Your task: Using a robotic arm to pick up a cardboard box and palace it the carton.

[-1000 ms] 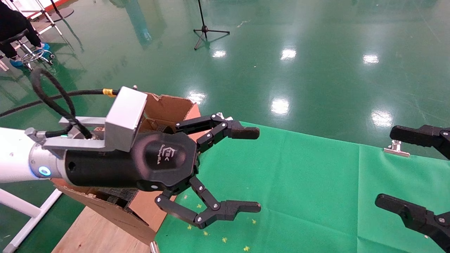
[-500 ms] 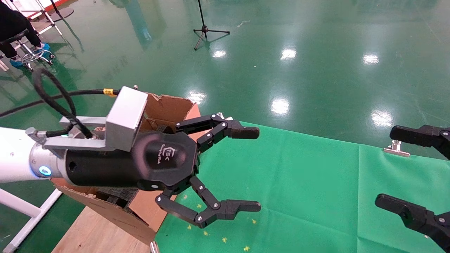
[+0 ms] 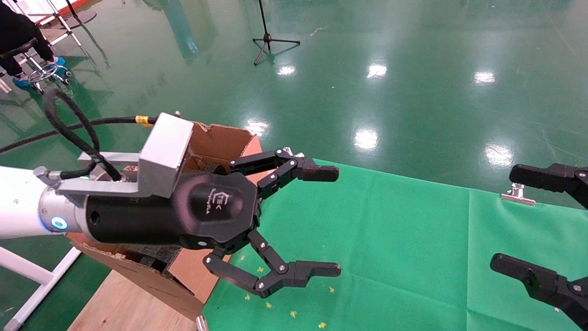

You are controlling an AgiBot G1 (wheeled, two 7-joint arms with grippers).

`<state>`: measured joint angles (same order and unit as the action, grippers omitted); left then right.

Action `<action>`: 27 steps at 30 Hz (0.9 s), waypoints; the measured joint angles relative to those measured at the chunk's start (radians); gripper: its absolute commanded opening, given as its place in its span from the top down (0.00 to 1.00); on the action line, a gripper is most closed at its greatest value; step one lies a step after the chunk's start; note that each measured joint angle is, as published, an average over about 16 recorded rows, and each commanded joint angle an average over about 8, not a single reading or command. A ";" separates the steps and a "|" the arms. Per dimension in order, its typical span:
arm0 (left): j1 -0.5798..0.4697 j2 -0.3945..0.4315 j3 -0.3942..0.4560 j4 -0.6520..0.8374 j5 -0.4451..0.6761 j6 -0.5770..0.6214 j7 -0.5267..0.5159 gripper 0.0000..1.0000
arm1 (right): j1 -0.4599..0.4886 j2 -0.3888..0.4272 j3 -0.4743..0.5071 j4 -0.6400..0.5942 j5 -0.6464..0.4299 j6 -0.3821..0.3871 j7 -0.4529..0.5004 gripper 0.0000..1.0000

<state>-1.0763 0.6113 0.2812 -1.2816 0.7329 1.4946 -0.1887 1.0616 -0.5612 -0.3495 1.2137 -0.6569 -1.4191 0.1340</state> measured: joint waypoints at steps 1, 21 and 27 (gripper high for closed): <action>0.000 0.000 0.000 0.000 0.000 0.000 0.000 0.00 | 0.000 0.000 0.000 0.000 0.000 0.000 0.000 0.00; 0.000 0.000 0.000 0.000 0.000 0.000 0.000 0.00 | 0.000 0.000 0.000 0.000 0.000 0.000 0.000 0.00; 0.000 0.000 0.000 0.000 0.000 0.000 0.000 0.00 | 0.000 0.000 0.000 0.000 0.000 0.000 0.000 0.00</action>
<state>-1.0767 0.6113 0.2812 -1.2814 0.7333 1.4945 -0.1887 1.0616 -0.5612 -0.3495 1.2137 -0.6569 -1.4191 0.1340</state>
